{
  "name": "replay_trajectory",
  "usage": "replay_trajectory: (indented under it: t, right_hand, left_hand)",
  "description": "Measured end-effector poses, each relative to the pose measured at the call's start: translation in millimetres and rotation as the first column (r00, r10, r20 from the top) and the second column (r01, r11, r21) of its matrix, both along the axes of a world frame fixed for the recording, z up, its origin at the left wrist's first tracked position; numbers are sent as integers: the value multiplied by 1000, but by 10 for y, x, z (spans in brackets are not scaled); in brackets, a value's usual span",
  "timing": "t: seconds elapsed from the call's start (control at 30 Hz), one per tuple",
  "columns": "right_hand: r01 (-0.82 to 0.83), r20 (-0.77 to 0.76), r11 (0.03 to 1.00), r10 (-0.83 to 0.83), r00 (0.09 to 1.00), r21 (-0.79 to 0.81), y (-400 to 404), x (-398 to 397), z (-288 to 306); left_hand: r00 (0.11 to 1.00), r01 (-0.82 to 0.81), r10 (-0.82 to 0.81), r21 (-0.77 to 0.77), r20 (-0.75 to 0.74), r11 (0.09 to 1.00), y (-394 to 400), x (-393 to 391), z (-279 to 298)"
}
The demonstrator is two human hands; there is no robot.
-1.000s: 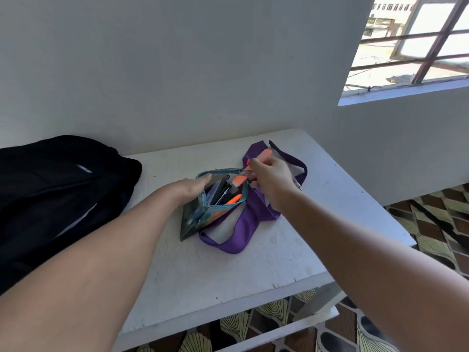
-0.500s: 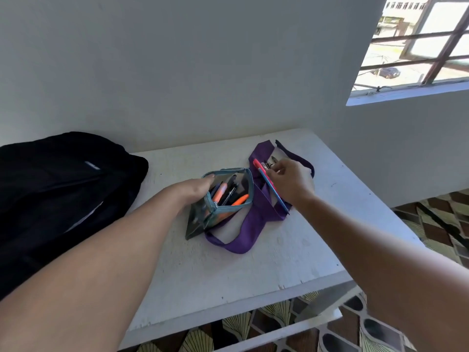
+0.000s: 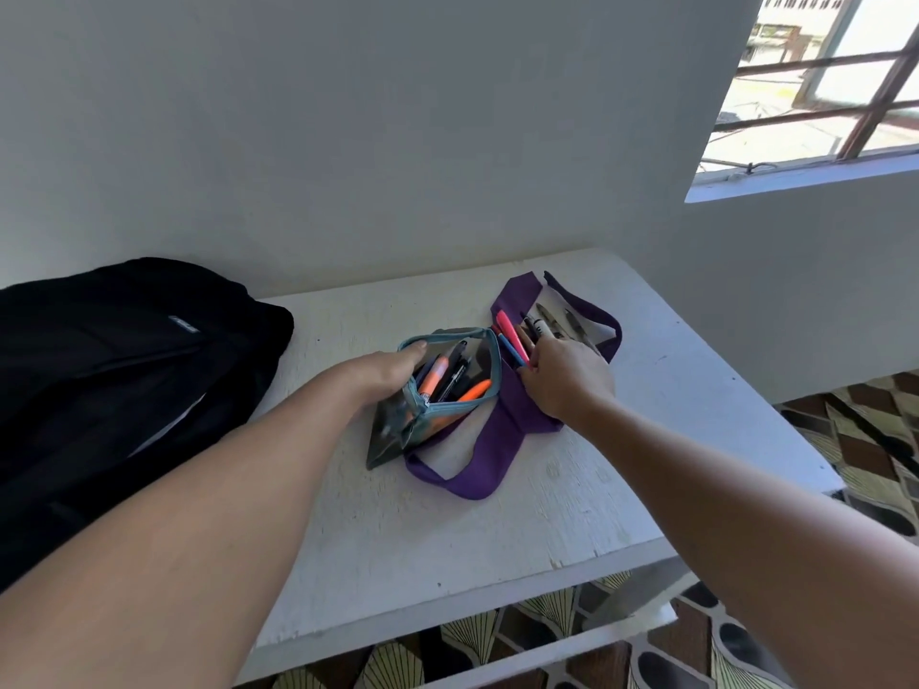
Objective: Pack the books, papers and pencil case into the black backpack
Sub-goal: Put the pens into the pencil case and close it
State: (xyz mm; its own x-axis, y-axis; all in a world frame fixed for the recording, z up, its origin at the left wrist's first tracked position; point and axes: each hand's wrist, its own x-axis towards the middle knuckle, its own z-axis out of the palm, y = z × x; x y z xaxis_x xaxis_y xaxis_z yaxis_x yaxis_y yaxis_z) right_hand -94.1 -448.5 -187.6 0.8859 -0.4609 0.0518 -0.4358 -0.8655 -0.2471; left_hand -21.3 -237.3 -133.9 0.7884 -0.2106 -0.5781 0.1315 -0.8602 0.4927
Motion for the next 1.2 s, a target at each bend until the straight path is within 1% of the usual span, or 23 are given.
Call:
replay_trajectory:
  t: [0.17, 0.27, 0.33, 0.43, 0.5, 0.57, 0.67, 0.73, 0.83, 0.87, 0.9, 0.93, 1.0, 1.07, 1.1, 1.13, 1.17, 1.2]
  right_hand:
    - [-31, -120, 998, 24, 993, -53, 21, 23, 73]
    - [-37, -112, 996, 28, 993, -82, 71, 22, 90]
    - [-15, -78, 998, 11, 997, -62, 91, 17, 83]
    - [42, 42, 995, -46, 998, 92, 98, 19, 107]
    - [29, 141, 979, -58, 988, 201, 118, 29, 159]
    - [-14, 273, 946, -79, 959, 324, 160, 46, 228]
    - [-65, 428, 872, -172, 887, 485, 254, 89, 344]
    - [-91, 492, 837, -226, 841, 540, 314, 113, 395]
    - [-132, 587, 838, -249, 771, 529, 351, 133, 481]
    - [-158, 593, 817, -255, 764, 555, 351, 138, 514]
    - [-188, 573, 767, -269, 774, 614, 352, 155, 525]
    - [-211, 526, 691, -281, 803, 691, 366, 171, 525]
    - [-213, 401, 499, -306, 864, 840, 443, 194, 473]
    - [-189, 297, 327, -321, 899, 926, 548, 197, 335]
    - [-179, 259, 270, -296, 919, 946, 603, 185, 249]
    - [-168, 225, 235, -243, 943, 957, 669, 159, 174]
    - [-162, 203, 223, -176, 963, 961, 715, 143, 100]
    - [-153, 185, 244, -114, 976, 958, 749, 129, 37]
  left_hand:
    - [1000, -9, 9, 13, -23, 1000, 1, 31, -33]
    - [1000, -14, 14, 12, -23, 1000, -11, 36, -31]
    - [1000, -4, 4, 11, -27, 1000, -14, 33, -26]
    - [1000, -5, 5, 8, -20, 1000, -7, 45, -30]
    - [1000, 0, 0, 11, -15, 1000, -1, 51, -33]
    - [1000, 16, -16, 10, -2, 1000, -4, 47, -27]
    - [999, 37, -37, 2, 9, 999, 1, 26, -5]
    - [999, 32, -32, -6, 10, 999, 5, 12, 4]
    - [1000, 21, -21, -13, 5, 1000, 5, -5, 3]
    - [1000, 20, -20, -16, 6, 1000, 6, -7, 3]
    - [1000, 20, -20, -16, 8, 1000, 13, -5, 0]
    - [1000, 24, -24, -14, 12, 1000, 15, 0, 2]
    - [999, 31, -31, -8, 24, 999, 20, 22, -1]
    - [999, 24, -24, -8, 37, 1000, 19, 37, 5]
    - [999, 9, -9, -14, 39, 1000, 22, 40, 9]
    - [999, -11, 11, -27, 32, 1000, 26, 41, 11]
    - [999, -30, 30, -44, 19, 999, 30, 41, 14]
    - [999, -47, 47, -61, 5, 997, 32, 41, 11]
